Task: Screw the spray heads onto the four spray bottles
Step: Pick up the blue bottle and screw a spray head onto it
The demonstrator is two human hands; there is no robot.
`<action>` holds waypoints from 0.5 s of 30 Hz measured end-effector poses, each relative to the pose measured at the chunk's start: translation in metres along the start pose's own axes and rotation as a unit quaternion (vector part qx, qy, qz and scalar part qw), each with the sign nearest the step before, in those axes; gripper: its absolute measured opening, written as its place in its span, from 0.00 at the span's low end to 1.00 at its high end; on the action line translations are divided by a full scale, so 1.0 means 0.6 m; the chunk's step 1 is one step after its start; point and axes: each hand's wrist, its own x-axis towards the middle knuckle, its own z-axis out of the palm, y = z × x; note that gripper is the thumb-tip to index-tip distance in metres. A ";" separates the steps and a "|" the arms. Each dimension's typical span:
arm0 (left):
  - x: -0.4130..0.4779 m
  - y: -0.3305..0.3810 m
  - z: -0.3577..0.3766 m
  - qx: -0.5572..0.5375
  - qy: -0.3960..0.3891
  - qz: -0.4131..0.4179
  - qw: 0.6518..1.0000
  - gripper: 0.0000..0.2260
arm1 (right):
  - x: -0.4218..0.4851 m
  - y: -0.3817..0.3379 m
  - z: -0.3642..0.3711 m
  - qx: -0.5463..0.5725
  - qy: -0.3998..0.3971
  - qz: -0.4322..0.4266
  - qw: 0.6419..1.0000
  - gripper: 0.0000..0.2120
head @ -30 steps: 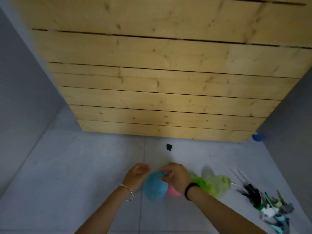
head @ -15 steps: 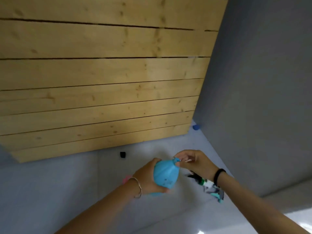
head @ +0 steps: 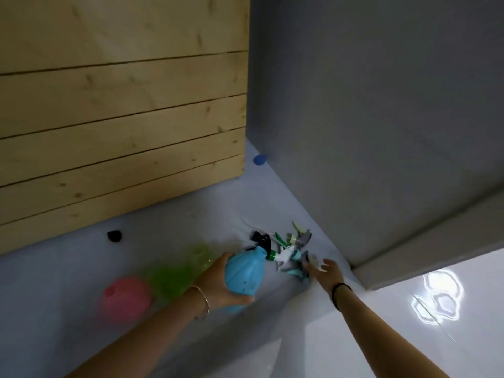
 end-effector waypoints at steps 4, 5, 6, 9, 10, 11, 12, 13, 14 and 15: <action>0.020 -0.011 0.014 0.008 -0.011 -0.013 1.000 0.42 | 0.043 0.013 0.028 -0.017 0.002 0.006 1.000 0.26; 0.025 -0.011 0.017 0.008 -0.016 -0.015 1.000 0.42 | 0.051 0.015 0.034 -0.003 0.004 0.009 1.000 0.27; 0.031 -0.012 0.019 0.002 -0.019 -0.016 1.000 0.42 | 0.060 0.018 0.039 0.009 0.006 0.017 1.000 0.32; 0.041 -0.013 0.022 -0.033 -0.007 -0.021 0.999 0.39 | 0.070 0.021 0.053 -0.023 0.006 0.012 1.000 0.41; 0.045 -0.015 0.024 -0.039 -0.002 -0.020 0.999 0.38 | 0.074 0.026 0.057 -0.031 0.012 0.011 0.999 0.40; 0.047 -0.015 0.025 -0.044 0.000 -0.019 0.999 0.37 | 0.075 0.029 0.061 -0.040 0.023 0.008 0.999 0.38; 0.050 -0.014 0.026 -0.045 0.000 -0.017 0.999 0.37 | 0.076 0.032 0.063 -0.054 0.036 0.002 0.998 0.35; 0.052 -0.013 0.028 -0.042 -0.004 -0.016 0.999 0.36 | 0.077 0.035 0.066 -0.067 0.047 -0.006 0.997 0.31; 0.053 -0.014 0.030 -0.038 -0.006 -0.015 0.999 0.36 | 0.076 0.038 0.069 -0.083 0.051 -0.012 0.995 0.28; 0.054 -0.014 0.032 -0.036 -0.006 -0.015 0.999 0.36 | 0.075 0.042 0.071 -0.106 0.049 -0.015 0.993 0.27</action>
